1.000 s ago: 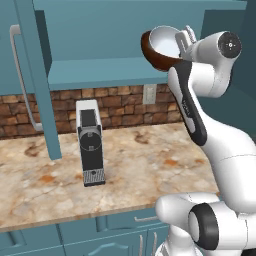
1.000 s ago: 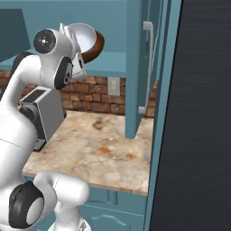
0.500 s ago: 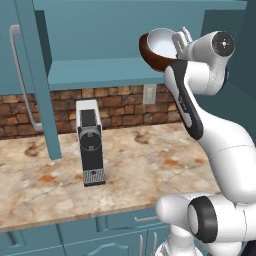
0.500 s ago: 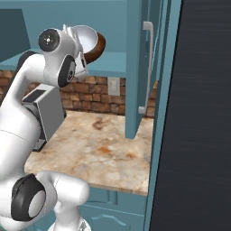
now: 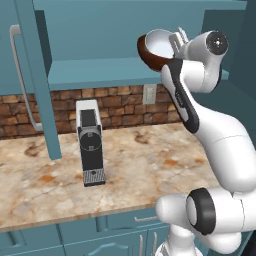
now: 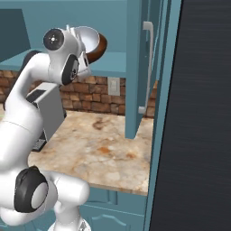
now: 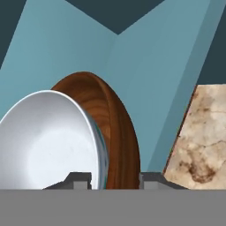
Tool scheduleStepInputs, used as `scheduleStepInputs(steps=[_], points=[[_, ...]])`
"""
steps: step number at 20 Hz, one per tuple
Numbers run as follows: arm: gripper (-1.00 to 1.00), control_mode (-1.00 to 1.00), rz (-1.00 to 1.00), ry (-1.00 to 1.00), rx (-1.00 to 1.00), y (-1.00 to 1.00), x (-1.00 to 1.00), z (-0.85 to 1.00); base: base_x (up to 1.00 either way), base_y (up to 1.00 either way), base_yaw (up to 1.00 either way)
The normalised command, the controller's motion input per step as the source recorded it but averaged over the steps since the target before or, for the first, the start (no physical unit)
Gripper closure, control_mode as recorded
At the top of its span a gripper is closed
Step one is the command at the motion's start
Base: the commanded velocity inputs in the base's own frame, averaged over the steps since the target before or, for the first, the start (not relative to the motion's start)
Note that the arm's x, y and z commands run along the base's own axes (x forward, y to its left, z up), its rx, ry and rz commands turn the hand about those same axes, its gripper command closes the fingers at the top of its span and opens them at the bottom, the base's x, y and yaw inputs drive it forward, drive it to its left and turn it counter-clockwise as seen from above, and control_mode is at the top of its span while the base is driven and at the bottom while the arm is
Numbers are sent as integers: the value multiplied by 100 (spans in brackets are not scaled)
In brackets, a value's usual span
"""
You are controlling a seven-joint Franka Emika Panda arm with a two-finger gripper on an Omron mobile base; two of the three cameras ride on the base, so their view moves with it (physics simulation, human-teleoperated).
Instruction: Pick up the bowls on the counter and stack them on top of one another in the open cabinet. Place the smaller bowl on top of the larger bowl.
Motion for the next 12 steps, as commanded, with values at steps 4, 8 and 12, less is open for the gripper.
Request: scheduleStepInputs(steps=[4,8,12], points=[[100,-100,0,5,-2,1,38,-2,0,0,0],[100,-100,0,5,-3,0,35,-4,0,0,0],[100,-100,0,3,-1,0,37,-1,0,0,0]])
